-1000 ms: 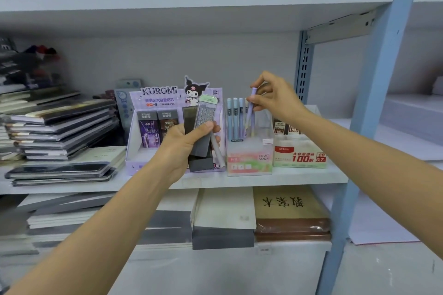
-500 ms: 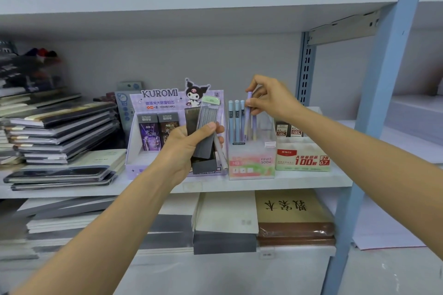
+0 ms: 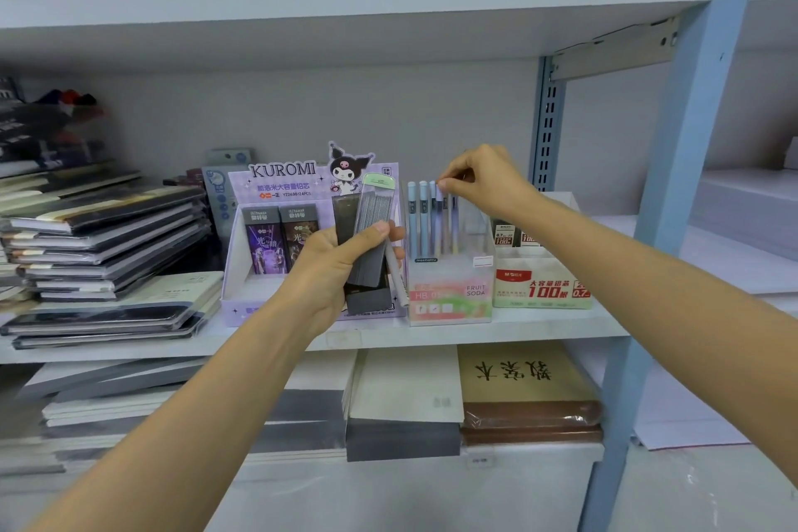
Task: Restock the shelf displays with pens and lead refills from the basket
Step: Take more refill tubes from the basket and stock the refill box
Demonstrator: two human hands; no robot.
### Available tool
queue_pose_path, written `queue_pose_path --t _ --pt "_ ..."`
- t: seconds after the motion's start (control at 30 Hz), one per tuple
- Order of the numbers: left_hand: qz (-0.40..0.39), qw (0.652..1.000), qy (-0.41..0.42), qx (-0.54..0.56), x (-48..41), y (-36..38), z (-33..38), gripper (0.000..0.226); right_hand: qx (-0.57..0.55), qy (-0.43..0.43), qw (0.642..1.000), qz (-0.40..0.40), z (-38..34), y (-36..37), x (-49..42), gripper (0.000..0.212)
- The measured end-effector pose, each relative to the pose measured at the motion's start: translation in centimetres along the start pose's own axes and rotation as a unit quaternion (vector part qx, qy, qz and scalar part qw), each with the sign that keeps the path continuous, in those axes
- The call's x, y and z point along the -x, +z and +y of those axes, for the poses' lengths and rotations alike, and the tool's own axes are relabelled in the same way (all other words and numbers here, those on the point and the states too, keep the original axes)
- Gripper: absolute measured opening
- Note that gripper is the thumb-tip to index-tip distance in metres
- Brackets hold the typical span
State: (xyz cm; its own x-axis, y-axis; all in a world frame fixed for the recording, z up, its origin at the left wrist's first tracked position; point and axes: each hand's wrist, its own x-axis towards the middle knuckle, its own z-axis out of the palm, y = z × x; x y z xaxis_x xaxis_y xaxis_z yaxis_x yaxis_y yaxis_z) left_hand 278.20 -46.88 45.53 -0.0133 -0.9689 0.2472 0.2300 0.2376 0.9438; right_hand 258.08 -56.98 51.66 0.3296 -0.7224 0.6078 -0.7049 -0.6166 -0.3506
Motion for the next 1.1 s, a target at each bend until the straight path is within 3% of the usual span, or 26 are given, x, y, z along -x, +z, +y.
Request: queue_pose_path --t 0.1,0.2,0.3,0.37,0.43,0.83,0.97,1.1 --pt "-0.003 1.000 0.004 0.002 0.1 0.0 0.0 0.020 -0.018 0.016 1.000 0.019 -0.1 0.1 -0.2 0.019" --pt "-0.011 1.000 0.013 0.007 0.4 0.0 0.2 0.026 -0.127 0.023 0.990 0.050 -0.9 -0.6 0.6 0.018" --pt "0.000 1.000 0.021 0.018 0.5 0.3 0.5 0.030 -0.259 0.025 0.961 -0.089 -2.5 -1.3 2.7 0.025" --pt "0.023 0.999 0.021 0.006 0.6 0.8 0.7 0.036 -0.300 0.021 0.936 -0.183 -3.5 -1.2 4.2 0.036" --pt "0.036 0.999 0.026 0.001 0.8 1.5 0.9 0.044 -0.315 0.012 0.922 -0.226 -4.3 -0.8 5.2 0.035" --pt "0.013 0.999 0.034 0.019 2.6 3.6 1.9 0.035 -0.362 0.036 0.916 -0.170 -4.7 -1.8 7.9 0.039" --pt "-0.006 0.998 -0.003 0.065 2.9 2.7 1.9 0.040 -0.434 0.064 0.892 -0.112 -4.3 -3.1 7.7 0.024" --pt "-0.058 0.998 -0.015 0.025 3.7 3.3 1.6 0.036 -0.456 0.091 0.882 -0.075 -4.4 -3.0 7.5 0.020"
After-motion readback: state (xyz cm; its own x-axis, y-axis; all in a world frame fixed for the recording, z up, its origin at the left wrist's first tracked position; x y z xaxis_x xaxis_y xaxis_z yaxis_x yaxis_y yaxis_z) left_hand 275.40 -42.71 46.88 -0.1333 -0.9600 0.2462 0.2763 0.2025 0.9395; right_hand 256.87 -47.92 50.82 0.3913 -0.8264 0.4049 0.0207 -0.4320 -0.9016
